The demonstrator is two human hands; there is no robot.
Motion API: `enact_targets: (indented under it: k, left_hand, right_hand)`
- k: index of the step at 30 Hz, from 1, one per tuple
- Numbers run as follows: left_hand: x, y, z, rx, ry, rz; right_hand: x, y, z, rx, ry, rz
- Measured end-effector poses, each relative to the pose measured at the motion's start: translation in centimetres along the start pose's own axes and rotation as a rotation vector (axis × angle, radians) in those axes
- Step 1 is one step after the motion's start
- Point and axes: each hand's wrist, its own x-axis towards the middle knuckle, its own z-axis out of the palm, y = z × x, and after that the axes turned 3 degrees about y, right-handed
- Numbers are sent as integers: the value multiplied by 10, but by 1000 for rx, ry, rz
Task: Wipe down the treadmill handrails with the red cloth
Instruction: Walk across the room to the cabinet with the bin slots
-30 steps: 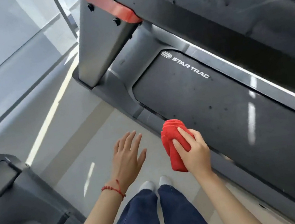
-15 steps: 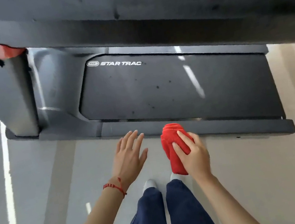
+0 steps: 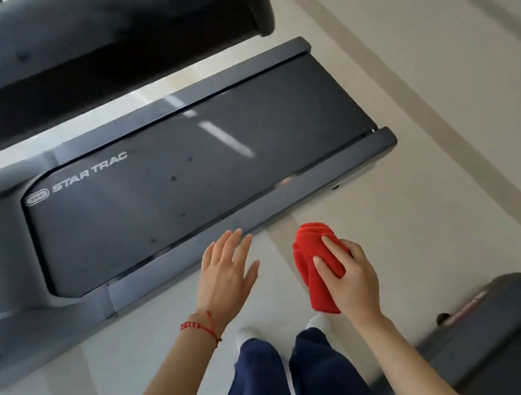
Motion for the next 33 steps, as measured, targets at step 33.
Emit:
enact_targets:
  k: [33]
  left_hand:
    - [227,344,90,96,-263,786]
  right_hand:
    - [59,223,-193,73,577,704]
